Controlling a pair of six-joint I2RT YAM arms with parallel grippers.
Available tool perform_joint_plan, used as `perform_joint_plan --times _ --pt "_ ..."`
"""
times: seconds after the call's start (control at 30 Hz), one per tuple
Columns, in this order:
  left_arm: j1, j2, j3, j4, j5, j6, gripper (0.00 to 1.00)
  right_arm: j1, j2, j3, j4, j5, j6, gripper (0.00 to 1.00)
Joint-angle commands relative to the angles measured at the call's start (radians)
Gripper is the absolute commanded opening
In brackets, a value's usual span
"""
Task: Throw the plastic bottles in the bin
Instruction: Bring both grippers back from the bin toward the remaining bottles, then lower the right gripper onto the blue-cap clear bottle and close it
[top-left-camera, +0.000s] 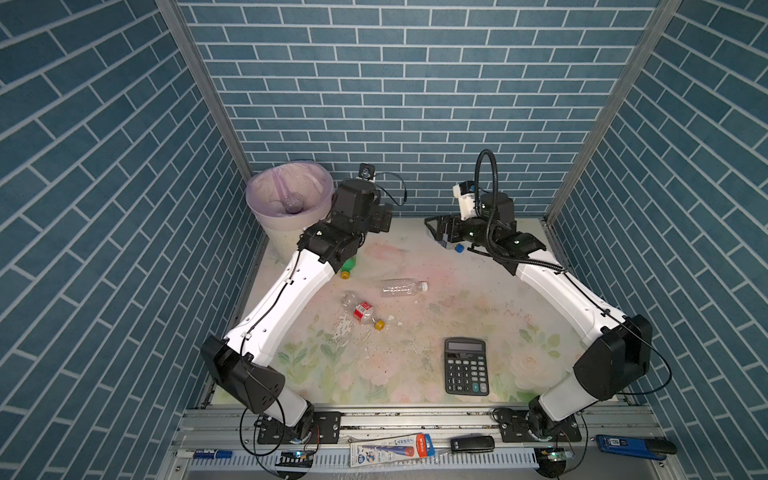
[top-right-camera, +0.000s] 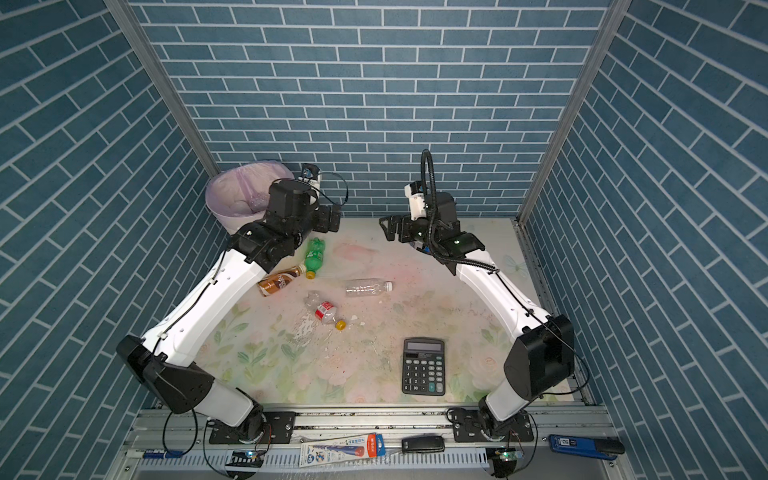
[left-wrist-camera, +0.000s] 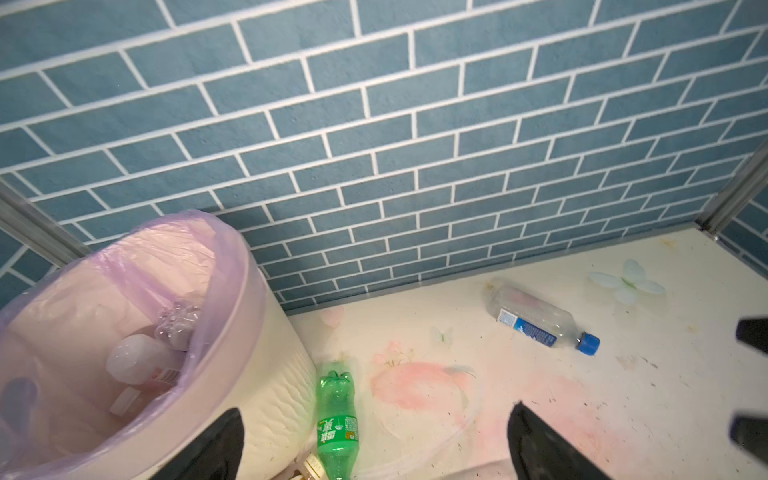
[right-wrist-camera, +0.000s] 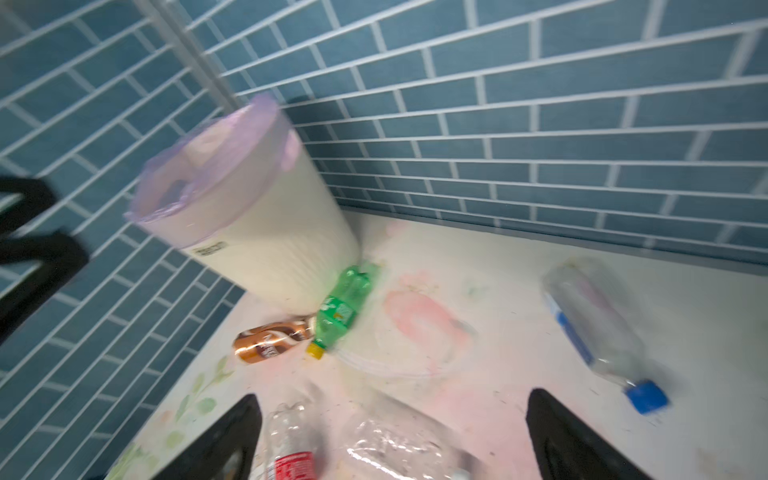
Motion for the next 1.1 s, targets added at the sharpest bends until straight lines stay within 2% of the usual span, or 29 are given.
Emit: perform_joint_plan --times 0.0,0.13,0.47,0.73,0.83,0.97,1.07 --pt "-0.060 0.055 -0.004 0.037 -0.047 0.001 0.99 -0.081 0.063 0.015 -0.091 0.082 -0.033 0.99" --pt "-0.106 0.145 0.006 0.054 -0.034 -0.030 0.99 -0.121 0.208 0.114 -0.170 0.138 -0.132 0.99" --pt "-0.127 0.321 0.081 0.041 0.049 -0.054 0.99 -0.140 0.523 0.304 -0.139 0.087 -0.238 0.99" --pt "-0.127 0.365 0.071 0.066 0.037 -0.032 0.99 -0.141 0.738 0.546 -0.260 0.145 -0.341 0.99" --pt "-0.126 0.382 0.082 0.054 0.046 -0.038 0.99 -0.139 0.801 0.625 -0.300 0.125 -0.359 0.99" --pt "-0.116 0.411 0.145 -0.001 0.157 -0.069 0.99 -0.139 0.872 0.713 -0.339 0.108 -0.359 0.99" --pt "-0.104 0.446 0.226 -0.059 0.235 -0.143 0.99 -0.138 0.925 0.780 -0.377 0.080 -0.347 0.97"
